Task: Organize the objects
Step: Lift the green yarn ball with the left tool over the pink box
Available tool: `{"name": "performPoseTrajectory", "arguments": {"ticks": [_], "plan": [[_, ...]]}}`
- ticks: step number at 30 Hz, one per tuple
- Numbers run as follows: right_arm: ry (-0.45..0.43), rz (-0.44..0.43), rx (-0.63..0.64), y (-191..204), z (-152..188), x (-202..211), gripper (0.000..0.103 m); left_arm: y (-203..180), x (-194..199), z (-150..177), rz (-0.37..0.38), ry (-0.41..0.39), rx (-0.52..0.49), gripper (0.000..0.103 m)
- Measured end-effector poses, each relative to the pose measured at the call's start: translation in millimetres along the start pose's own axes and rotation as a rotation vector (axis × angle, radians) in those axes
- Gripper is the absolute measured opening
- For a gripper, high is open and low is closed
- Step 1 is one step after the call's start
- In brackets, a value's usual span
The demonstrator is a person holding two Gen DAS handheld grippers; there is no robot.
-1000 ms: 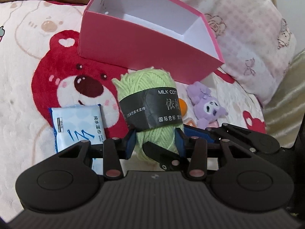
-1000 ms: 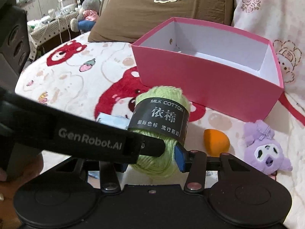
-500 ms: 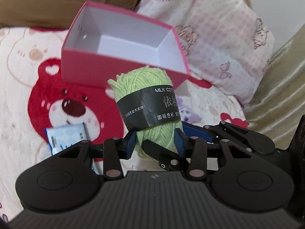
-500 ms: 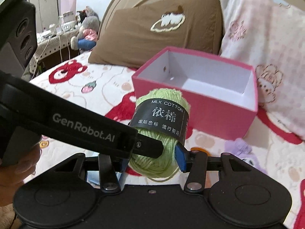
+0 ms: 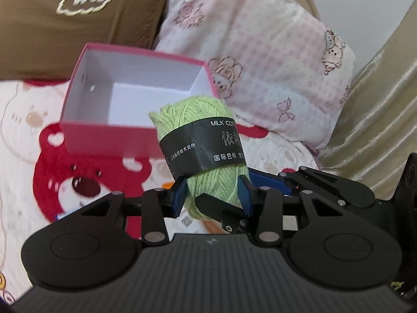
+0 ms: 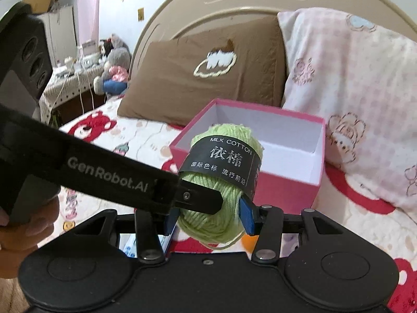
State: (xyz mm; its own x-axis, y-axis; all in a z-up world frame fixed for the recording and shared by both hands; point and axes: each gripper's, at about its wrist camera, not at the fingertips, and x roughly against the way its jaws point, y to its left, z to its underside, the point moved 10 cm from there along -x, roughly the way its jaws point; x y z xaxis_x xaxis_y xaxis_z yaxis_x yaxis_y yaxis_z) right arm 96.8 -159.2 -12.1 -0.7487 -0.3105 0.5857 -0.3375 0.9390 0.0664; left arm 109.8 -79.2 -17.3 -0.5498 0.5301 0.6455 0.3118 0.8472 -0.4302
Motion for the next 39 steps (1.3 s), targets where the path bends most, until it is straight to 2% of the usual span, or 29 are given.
{"name": "performPoseTrajectory", "arguments": {"ticks": [7, 12, 17, 22, 27, 31, 39], "plan": [[-0.043, 0.018, -0.029, -25, -22, -11, 0.053, -2, -24, -38, 0.004, 0.006, -0.016, 0.040], [-0.032, 0.035, -0.051, -48, -36, -35, 0.053, 4, -55, -62, -0.011, 0.024, -0.017, 0.040], [-0.029, -0.030, -0.089, -76, -50, -65, 0.053, 17, -84, -92, -0.011, 0.049, 0.006, 0.040], [-0.034, -0.045, -0.099, -99, -65, -86, 0.053, 21, -115, -118, -0.027, 0.063, -0.029, 0.040], [-0.002, -0.011, -0.131, -119, -69, -116, 0.052, 39, -150, -126, -0.027, 0.108, 0.059, 0.040], [0.002, 0.034, -0.127, -129, -67, -138, 0.052, 47, -174, -127, -0.033, 0.112, 0.055, 0.041], [0.086, 0.107, -0.077, -138, -52, -179, 0.049, 72, -209, -120, -0.035, 0.129, 0.107, 0.040]]}}
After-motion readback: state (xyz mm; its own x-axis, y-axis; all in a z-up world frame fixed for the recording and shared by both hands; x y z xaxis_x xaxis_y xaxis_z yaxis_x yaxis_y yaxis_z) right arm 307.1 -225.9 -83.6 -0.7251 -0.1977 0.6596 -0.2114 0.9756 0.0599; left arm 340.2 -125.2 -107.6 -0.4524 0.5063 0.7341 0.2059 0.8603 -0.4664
